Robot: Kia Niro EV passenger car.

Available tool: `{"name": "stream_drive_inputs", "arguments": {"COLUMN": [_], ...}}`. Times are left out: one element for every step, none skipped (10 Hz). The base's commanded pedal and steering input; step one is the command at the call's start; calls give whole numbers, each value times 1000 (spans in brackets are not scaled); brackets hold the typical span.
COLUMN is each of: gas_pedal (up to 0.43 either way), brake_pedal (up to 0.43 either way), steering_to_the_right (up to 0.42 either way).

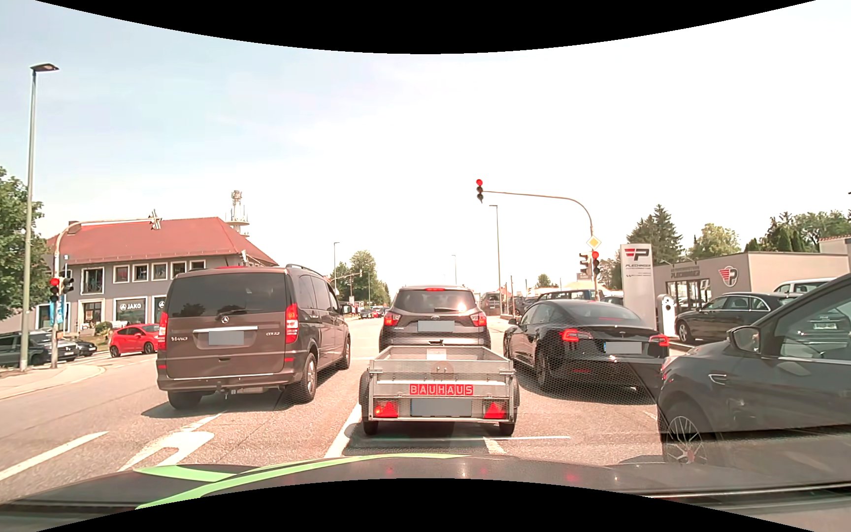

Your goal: Follow the waypoints while adhering to traffic rules and regulations

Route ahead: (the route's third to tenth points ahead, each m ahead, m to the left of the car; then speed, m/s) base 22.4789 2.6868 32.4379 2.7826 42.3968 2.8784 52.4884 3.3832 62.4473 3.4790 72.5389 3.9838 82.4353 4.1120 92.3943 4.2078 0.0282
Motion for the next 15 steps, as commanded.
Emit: {"name": "stream_drive_inputs", "arguments": {"gas_pedal": [0,0,0,0,0,0,0,0,0,0,0,0,0,0,0], "brake_pedal": [226,232,232,232,232,232,232,238,238,238,238,238,238,238,238], "steering_to_the_right": [4,4,4,4,4,4,4,4,5,5,4,5,5,5,5]}}
